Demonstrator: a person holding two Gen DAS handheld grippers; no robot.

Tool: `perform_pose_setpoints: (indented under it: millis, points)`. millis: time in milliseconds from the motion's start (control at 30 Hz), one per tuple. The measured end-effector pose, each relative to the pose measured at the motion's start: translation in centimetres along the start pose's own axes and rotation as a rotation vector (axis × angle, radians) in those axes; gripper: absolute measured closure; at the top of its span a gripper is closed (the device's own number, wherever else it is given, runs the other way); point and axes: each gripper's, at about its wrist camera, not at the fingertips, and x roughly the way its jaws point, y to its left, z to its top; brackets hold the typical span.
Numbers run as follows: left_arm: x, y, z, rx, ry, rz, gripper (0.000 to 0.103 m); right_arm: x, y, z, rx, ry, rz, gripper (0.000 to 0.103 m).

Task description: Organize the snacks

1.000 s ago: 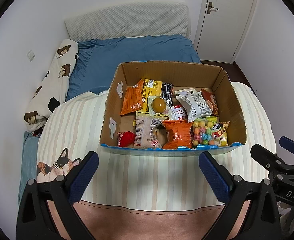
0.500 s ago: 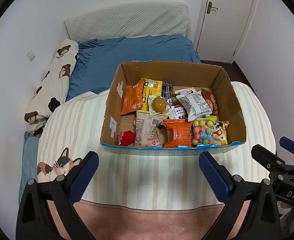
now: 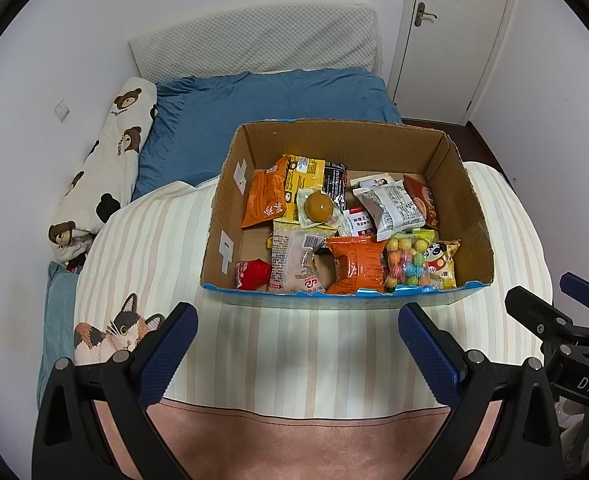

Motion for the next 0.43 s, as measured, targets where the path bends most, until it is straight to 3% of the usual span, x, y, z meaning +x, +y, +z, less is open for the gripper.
perform_pose_setpoints:
  millis: [433]
  points:
    - [0.03,0.12,-0.19,0.001,-0.005,-0.004,0.0,-0.05,-0.01,-0.07,0.003,0.003,0.001,0.0]
